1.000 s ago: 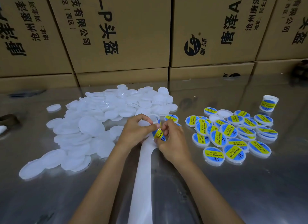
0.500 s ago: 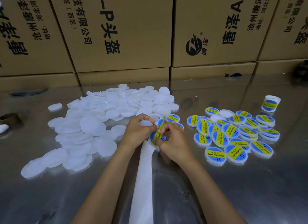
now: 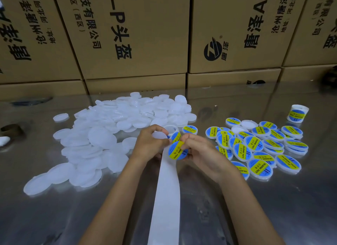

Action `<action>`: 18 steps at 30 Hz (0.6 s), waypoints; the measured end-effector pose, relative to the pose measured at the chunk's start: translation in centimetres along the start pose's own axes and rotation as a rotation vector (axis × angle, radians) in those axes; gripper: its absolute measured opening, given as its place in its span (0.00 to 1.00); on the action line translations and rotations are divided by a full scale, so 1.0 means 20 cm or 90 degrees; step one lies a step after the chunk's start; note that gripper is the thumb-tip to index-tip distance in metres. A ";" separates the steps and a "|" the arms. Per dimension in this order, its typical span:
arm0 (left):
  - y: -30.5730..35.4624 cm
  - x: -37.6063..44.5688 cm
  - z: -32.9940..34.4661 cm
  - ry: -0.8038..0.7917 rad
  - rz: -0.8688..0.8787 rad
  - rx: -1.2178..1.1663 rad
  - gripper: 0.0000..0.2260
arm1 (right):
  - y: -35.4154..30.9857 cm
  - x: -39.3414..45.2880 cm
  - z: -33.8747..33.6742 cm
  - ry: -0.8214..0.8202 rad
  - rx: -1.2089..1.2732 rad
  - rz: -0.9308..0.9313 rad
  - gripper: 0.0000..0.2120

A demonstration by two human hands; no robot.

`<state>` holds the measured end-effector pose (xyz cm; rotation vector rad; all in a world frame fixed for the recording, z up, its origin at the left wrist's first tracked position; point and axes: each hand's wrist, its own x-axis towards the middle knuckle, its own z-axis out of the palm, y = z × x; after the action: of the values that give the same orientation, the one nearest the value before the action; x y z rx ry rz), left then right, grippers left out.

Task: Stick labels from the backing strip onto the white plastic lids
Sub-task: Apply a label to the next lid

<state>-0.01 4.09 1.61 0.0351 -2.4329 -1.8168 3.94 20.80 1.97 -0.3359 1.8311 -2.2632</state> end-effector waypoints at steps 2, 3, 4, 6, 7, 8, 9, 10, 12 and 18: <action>0.02 -0.01 0.00 0.026 -0.011 -0.035 0.07 | -0.02 0.00 -0.01 0.015 0.072 -0.025 0.05; 0.03 -0.01 -0.01 0.054 -0.013 -0.058 0.05 | -0.02 0.01 -0.01 0.029 0.100 -0.035 0.06; 0.05 -0.02 -0.02 0.083 -0.009 -0.084 0.03 | -0.02 0.01 -0.02 0.047 0.116 -0.042 0.07; 0.10 -0.02 -0.04 0.115 -0.013 -0.171 0.06 | -0.01 0.02 -0.02 0.087 0.121 -0.050 0.10; 0.12 -0.02 -0.04 0.100 -0.027 -0.238 0.10 | -0.01 0.02 -0.01 0.103 0.120 -0.054 0.11; 0.14 -0.03 -0.04 0.067 -0.038 -0.304 0.11 | -0.01 0.02 0.00 0.116 0.121 -0.061 0.11; 0.16 -0.04 -0.04 0.031 -0.051 -0.360 0.11 | -0.01 0.02 0.01 0.127 0.124 -0.071 0.12; 0.18 -0.06 -0.02 0.001 -0.060 -0.400 0.12 | -0.02 0.02 0.02 0.140 0.125 -0.083 0.12; 0.19 -0.08 0.01 -0.036 -0.078 -0.423 0.15 | -0.02 0.03 0.04 0.169 0.113 -0.108 0.13; 0.20 -0.12 0.05 -0.185 -0.088 -0.434 0.19 | -0.02 0.04 0.07 0.284 0.023 -0.186 0.12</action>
<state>2.37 6.45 4.93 -0.1257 -1.8551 -2.7800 3.58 19.39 2.60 -0.0988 2.0537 -2.7464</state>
